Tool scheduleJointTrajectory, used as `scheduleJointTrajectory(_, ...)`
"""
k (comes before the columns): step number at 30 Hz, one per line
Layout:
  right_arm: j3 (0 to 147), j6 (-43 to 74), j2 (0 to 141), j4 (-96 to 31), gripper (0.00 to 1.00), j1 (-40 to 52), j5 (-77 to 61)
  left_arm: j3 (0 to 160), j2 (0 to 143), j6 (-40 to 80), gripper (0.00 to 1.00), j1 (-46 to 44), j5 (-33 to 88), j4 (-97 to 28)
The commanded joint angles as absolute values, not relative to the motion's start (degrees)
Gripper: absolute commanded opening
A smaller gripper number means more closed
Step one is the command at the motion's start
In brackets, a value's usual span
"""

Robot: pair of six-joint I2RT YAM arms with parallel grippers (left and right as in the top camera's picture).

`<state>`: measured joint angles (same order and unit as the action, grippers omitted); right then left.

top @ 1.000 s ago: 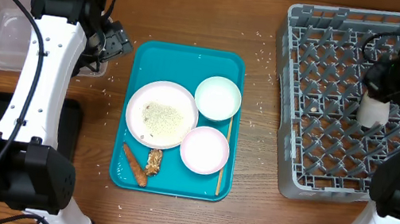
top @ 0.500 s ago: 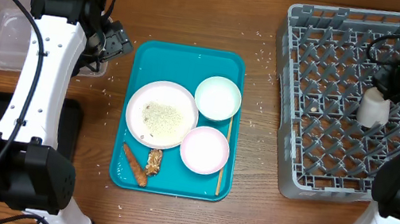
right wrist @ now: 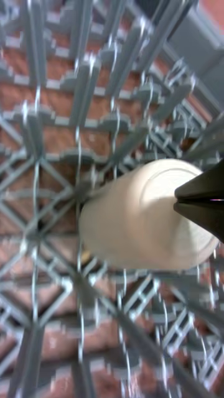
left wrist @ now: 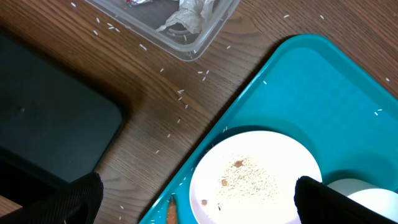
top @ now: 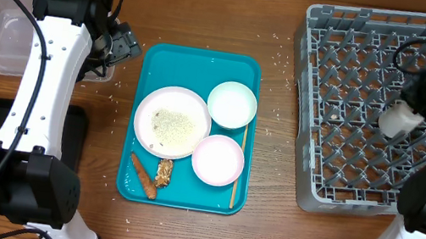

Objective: Sort waste into correct bins and load items into the dishwasher
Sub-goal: 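Carry the cup right and lower it onto the grey dish rack, then open the right gripper and release the cup upright in the rack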

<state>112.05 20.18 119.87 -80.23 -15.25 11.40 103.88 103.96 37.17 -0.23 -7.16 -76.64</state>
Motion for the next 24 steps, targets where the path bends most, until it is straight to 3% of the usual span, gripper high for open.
scheduleJointTrajectory(1,112.68,22.02,119.48,-83.07,0.04,-15.40,19.14,104.84,103.81,37.30,1.00,0.08,-8.05,-76.60)
scheduleJointTrajectory(7,118.96,23.68,117.67,-87.68,0.04,-14.85,19.79,104.84,103.81,37.30,1.00,0.08,-8.08,-76.60)
scheduleJointTrajectory(11,126.19,19.05,113.73,-89.47,0.07,-12.03,7.01,104.84,103.81,37.30,1.00,0.08,-8.05,-76.60)
scheduleJointTrajectory(13,128.38,14.17,111.83,-88.73,0.26,-10.00,-5.56,104.84,103.81,37.30,1.00,0.08,-8.08,-76.60)
scheduleJointTrajectory(15,129.03,10.17,109.97,-86.43,0.54,-7.33,-19.11,104.84,103.81,37.30,1.00,0.08,-8.08,-76.60)
scheduleJointTrajectory(19,129.01,9.10,109.30,-82.24,0.95,-0.95,-32.47,104.84,103.81,37.30,1.00,0.08,-8.08,-76.60)
scheduleJointTrajectory(20,128.62,9.10,109.71,-80.60,1.00,2.85,-32.64,104.84,103.81,37.30,1.00,0.08,-8.05,-76.60)
scheduleJointTrajectory(24,128.57,9.13,111.72,-78.63,1.00,10.70,-32.14,104.84,103.81,37.30,1.00,0.08,-8.08,-76.60)
